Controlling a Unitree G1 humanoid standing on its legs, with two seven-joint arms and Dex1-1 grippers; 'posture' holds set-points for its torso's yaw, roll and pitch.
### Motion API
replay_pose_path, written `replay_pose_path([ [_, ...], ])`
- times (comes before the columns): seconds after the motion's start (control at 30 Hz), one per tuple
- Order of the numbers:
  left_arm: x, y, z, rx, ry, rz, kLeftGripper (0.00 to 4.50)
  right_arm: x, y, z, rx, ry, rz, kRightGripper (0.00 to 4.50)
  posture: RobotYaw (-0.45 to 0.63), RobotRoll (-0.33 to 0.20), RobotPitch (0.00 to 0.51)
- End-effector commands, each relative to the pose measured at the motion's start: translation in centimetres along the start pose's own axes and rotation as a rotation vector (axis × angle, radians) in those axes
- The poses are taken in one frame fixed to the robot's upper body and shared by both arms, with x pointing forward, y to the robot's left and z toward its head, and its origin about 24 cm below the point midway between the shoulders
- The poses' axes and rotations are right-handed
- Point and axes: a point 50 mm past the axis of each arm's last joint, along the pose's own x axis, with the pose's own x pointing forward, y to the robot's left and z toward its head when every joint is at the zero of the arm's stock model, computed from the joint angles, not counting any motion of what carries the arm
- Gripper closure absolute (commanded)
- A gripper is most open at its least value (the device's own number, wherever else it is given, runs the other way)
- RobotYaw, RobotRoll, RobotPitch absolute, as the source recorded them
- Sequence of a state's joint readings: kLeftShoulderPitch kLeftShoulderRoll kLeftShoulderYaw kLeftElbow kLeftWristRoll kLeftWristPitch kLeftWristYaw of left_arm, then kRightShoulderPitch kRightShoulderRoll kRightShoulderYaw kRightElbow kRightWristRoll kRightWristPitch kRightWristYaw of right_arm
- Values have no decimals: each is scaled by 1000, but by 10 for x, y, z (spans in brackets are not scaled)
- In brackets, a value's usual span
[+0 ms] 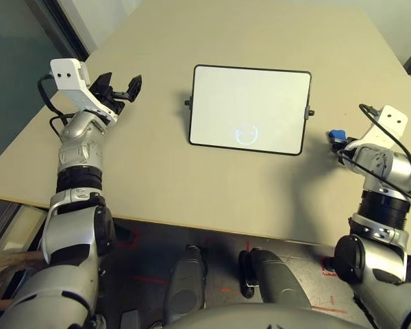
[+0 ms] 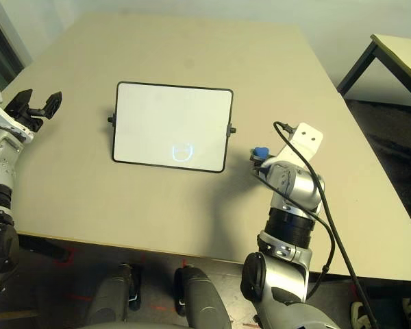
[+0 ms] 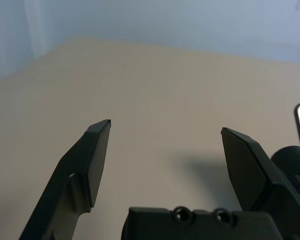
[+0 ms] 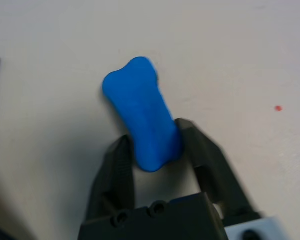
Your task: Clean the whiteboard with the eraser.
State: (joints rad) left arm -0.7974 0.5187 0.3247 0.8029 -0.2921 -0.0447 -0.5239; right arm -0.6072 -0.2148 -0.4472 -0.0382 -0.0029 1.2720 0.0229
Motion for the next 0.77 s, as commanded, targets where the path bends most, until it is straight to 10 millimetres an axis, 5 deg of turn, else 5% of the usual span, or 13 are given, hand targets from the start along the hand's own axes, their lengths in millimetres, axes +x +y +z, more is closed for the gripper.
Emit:
replay_pose_path([
  [0.03,2,-4,-7,-19,29,0,0,3,-9,2,-31,-2,0,924,-48,0,123],
  [0.13,5,-6,-2,-25,11,5,0,-2,-14,20,-85,-115,46,23,-50,0,141],
  [0.3,8,-4,5,-21,-23,50,0,-5,-27,47,-119,-341,109,23,-57,0,160],
  [0.4,3,9,12,56,-61,132,0,0,-56,57,-144,-528,22,23,-56,0,166],
  [0.57,-4,18,1,77,-42,192,0,23,-87,40,-88,-669,-84,23,-58,0,151],
  [0.77,-19,26,-21,58,5,263,0,42,-98,11,-78,-650,-113,23,-41,0,128],
])
